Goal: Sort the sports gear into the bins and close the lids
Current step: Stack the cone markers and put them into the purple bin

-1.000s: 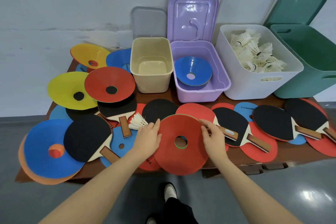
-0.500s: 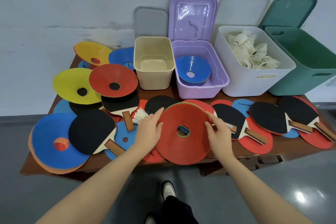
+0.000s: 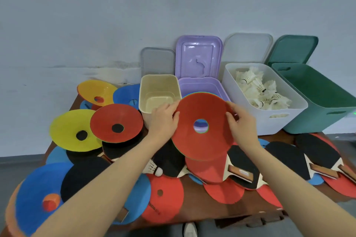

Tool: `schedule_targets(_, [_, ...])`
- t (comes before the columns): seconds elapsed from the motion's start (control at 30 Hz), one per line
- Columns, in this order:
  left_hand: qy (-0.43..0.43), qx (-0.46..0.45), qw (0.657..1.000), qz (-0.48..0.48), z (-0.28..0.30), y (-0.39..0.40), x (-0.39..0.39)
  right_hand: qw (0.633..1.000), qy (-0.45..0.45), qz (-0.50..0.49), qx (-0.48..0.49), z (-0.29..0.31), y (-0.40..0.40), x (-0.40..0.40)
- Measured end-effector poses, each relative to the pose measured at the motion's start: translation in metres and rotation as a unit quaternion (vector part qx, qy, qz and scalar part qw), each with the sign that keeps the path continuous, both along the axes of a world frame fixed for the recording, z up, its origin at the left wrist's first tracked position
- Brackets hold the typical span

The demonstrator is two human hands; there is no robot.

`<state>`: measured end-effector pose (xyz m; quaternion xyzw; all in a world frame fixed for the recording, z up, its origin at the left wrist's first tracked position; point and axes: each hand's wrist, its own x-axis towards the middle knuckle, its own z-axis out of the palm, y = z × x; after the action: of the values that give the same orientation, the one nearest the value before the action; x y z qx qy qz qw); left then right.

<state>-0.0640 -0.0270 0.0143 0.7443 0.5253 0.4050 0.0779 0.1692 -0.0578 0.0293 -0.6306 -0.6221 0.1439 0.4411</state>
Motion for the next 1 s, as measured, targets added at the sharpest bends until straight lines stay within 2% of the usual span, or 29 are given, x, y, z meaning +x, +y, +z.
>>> schedule_targets(0.17, [0.025,-0.004,1.0,0.008,0.015,0.067,0.032,1.0,-0.001,-0.008,0.004,0.007,0.066,0.023])
schedule_targets(0.33, [0.082,-0.032,0.995,0.046,0.012,0.131,0.058,0.997,-0.076,0.001,0.006,-0.011,0.127,0.033])
schedule_targets(0.5, [0.098,-0.058,0.991,0.067,0.005,0.179,0.075,0.995,-0.097,-0.009,-0.014,-0.023,0.178,0.035])
schedule_targets(0.57, [0.151,-0.122,0.978,0.073,-0.003,0.195,0.077,0.99,-0.131,-0.005,-0.06,-0.032,0.194,0.04])
schedule_targets(0.63, [0.239,-0.2,0.947,0.078,-0.014,0.204,0.077,0.975,-0.194,0.016,-0.108,-0.042,0.204,0.044])
schedule_targets(0.7, [0.283,-0.234,0.927,0.078,-0.022,0.204,0.074,0.962,-0.238,0.043,-0.125,-0.052,0.207,0.046])
schedule_targets(1.0, [0.255,-0.123,0.958,0.036,-0.013,0.156,0.032,0.973,-0.198,0.105,-0.046,-0.054,0.172,0.03])
